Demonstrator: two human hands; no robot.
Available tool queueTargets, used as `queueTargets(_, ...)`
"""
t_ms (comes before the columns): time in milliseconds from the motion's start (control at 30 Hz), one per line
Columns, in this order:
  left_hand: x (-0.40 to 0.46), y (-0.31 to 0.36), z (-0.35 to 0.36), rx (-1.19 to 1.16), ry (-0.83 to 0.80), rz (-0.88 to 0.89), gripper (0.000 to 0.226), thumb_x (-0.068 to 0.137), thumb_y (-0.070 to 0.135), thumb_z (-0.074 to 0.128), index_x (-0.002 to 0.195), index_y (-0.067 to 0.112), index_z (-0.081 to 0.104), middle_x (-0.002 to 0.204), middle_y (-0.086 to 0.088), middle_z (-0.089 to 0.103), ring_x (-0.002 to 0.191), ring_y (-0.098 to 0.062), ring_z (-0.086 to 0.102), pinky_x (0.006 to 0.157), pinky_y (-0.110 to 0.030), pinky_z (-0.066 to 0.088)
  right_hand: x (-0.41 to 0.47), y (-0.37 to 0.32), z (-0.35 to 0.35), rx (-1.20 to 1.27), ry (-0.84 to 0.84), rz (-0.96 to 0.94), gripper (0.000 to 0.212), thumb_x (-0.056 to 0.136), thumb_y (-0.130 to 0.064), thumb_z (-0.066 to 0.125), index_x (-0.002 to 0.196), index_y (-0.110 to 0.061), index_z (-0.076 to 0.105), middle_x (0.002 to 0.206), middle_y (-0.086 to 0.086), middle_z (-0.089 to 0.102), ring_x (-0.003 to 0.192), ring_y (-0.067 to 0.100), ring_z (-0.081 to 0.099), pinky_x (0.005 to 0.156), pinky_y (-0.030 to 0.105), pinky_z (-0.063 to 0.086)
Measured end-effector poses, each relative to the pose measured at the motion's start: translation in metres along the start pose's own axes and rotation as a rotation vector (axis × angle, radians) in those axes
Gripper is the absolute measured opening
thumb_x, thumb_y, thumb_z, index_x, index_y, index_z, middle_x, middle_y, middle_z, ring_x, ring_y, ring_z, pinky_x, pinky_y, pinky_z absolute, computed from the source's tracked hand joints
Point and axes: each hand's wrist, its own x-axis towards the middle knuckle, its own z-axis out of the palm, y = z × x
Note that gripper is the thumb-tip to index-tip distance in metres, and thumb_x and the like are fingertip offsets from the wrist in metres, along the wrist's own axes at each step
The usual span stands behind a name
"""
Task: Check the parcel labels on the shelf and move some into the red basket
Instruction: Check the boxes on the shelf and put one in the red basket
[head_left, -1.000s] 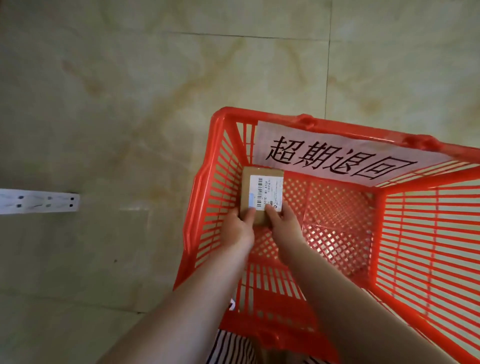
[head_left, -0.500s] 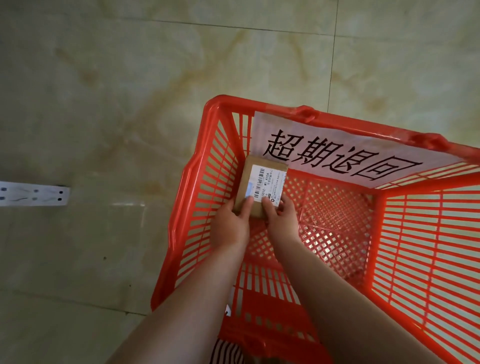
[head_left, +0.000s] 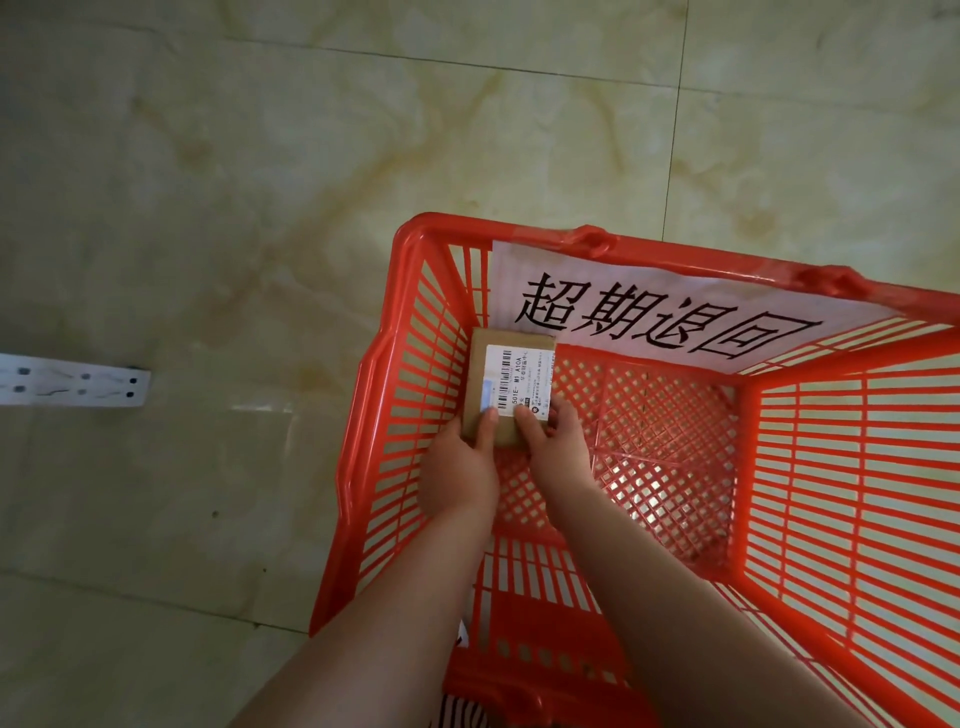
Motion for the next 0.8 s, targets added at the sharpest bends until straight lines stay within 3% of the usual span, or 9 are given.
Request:
queueTargets(200, 0.007, 0.002, 0.004, -0.086, 0.003, 0.019, 0.043, 0.098, 0.042, 0.049, 0.129, 0.014, 0.057, 0.123, -0.007, 0.067, 0.112, -0.026, 0.062, 0.085, -0.026, 0.04, -0.002, -0.008, 0.002, 0.03, 0.0, 0.01, 0.053, 0.095, -0.032, 0.064, 0.143, -0.019, 0.045, 0.132, 0.006, 0.057, 0.119, 0.022, 0.058, 0.103, 0.041, 0.05)
queueTargets(367, 0.006, 0.005, 0.011, -0.257, -0.006, -0.14, 0.059, 0.088, 0.043, 0.064, 0.132, 0.006, 0.051, 0.13, -0.012, 0.063, 0.12, -0.029, 0.059, 0.101, -0.037, 0.045, -0.005, -0.008, 0.0, 0.042, -0.024, 0.022, 0.047, 0.094, -0.032, 0.065, 0.136, -0.018, 0.049, 0.13, 0.006, 0.064, 0.116, 0.022, 0.063, 0.103, 0.043, 0.051)
queueTargets(433, -0.001, 0.007, 0.012, -0.334, 0.013, -0.252, 0.069, 0.082, 0.05, 0.068, 0.132, 0.005, 0.052, 0.131, -0.012, 0.063, 0.122, -0.03, 0.059, 0.104, -0.041, 0.045, -0.01, -0.012, -0.003, 0.055, -0.048, 0.034, 0.041, 0.094, -0.033, 0.066, 0.129, -0.021, 0.048, 0.13, 0.007, 0.064, 0.114, 0.022, 0.064, 0.102, 0.043, 0.052)
queueTargets(533, -0.011, 0.003, 0.011, -0.387, -0.042, -0.371, 0.077, 0.075, 0.063, 0.064, 0.131, 0.011, 0.058, 0.129, -0.01, 0.065, 0.12, -0.03, 0.06, 0.103, -0.046, 0.047, -0.021, -0.02, -0.012, 0.012, -0.059, 0.063, 0.057, 0.096, -0.034, 0.063, 0.144, -0.013, 0.041, 0.129, -0.001, 0.057, 0.114, 0.016, 0.056, 0.098, 0.033, 0.046)
queueTargets(633, -0.021, -0.004, -0.003, -0.458, -0.109, -0.468, 0.105, 0.05, 0.082, 0.055, 0.13, 0.015, 0.059, 0.128, -0.008, 0.065, 0.118, -0.029, 0.062, 0.101, -0.046, 0.049, -0.043, -0.036, -0.019, -0.088, -0.018, 0.114, 0.069, 0.095, -0.043, 0.06, 0.15, -0.009, 0.035, 0.143, 0.009, 0.052, 0.128, 0.027, 0.052, 0.099, 0.039, 0.043)
queueTargets(667, -0.028, 0.0, -0.015, -0.491, -0.154, -0.488, 0.102, 0.051, 0.081, 0.056, 0.128, 0.016, 0.06, 0.128, -0.008, 0.065, 0.117, -0.028, 0.062, 0.101, -0.045, 0.049, -0.054, -0.043, -0.021, -0.106, -0.005, 0.116, 0.068, 0.095, -0.044, 0.059, 0.149, -0.009, 0.037, 0.144, 0.012, 0.052, 0.129, 0.03, 0.052, 0.099, 0.04, 0.044)
queueTargets(733, -0.052, 0.02, -0.052, -0.553, -0.226, -0.502, 0.066, 0.077, 0.064, 0.062, 0.122, 0.016, 0.062, 0.123, -0.007, 0.066, 0.112, -0.027, 0.064, 0.097, -0.043, 0.051, -0.083, -0.062, -0.026, -0.113, 0.007, 0.121, 0.059, 0.097, -0.044, 0.058, 0.142, -0.008, 0.048, 0.135, 0.011, 0.06, 0.118, 0.028, 0.059, 0.095, 0.039, 0.048)
queueTargets(800, -0.079, 0.042, -0.094, -0.684, -0.278, -0.531, 0.038, 0.091, 0.044, 0.062, 0.116, 0.016, 0.062, 0.112, -0.004, 0.068, 0.1, -0.021, 0.065, 0.08, -0.034, 0.053, -0.118, -0.088, -0.034, -0.08, -0.028, 0.138, 0.045, 0.097, -0.041, 0.058, 0.128, -0.01, 0.061, 0.121, 0.011, 0.069, 0.103, 0.024, 0.065, 0.093, 0.041, 0.055)
